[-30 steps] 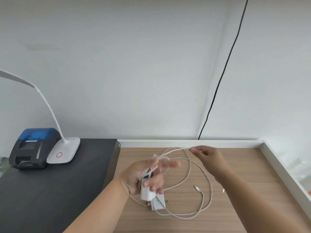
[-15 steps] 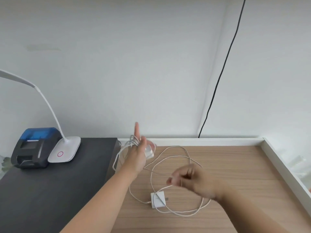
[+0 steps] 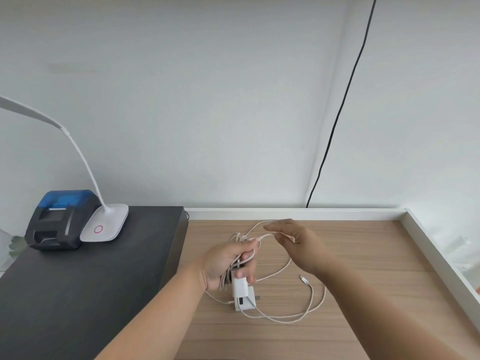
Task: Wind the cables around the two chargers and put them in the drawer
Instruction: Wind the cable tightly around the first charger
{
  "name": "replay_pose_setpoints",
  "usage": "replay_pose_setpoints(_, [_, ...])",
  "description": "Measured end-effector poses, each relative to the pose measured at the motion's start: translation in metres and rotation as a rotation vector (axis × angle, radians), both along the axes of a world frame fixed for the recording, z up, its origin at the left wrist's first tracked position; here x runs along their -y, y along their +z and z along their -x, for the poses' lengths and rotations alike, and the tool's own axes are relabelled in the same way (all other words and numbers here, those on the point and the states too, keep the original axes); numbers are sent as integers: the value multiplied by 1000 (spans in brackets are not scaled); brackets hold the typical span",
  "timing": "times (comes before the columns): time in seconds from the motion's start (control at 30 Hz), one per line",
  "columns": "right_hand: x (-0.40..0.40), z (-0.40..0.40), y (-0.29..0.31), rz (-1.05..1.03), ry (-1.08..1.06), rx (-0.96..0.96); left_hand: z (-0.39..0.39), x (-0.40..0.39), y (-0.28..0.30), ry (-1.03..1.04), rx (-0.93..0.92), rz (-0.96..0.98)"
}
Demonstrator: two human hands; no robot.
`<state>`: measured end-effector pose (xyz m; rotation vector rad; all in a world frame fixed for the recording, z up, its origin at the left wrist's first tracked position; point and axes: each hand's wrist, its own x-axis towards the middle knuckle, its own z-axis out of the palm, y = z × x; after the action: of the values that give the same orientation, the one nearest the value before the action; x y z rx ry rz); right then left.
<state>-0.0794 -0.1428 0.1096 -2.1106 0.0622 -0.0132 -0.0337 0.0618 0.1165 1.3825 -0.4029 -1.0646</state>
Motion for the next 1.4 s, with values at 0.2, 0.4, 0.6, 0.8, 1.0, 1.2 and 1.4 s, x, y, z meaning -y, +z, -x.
replay_pose_setpoints(0.2, [-7,3,7,-600,296,-239,11,2,1,-156,-288,166])
replay_pose_setpoints(0.4, [-5,9,0,-855,449,-387,12,2,1,-267,-355,288])
replay_pose_setpoints(0.6, [-11,11,-7,-559,305,-232,10,0,-10,-63,-327,302])
replay_pose_setpoints(0.8, [-21,8,-2,-370,-1,-253,9,1,-32,188,-541,413])
replay_pose_setpoints(1.0, [-36,3,1,-408,-212,-363,21,5,-40,328,-336,256])
replay_pose_setpoints(1.2, [-39,-3,-11,-453,-269,-426,27,3,-60,462,-485,193])
replay_pose_setpoints(1.4, [-32,-6,-32,-396,-223,-496,26,4,-75,415,-155,-237])
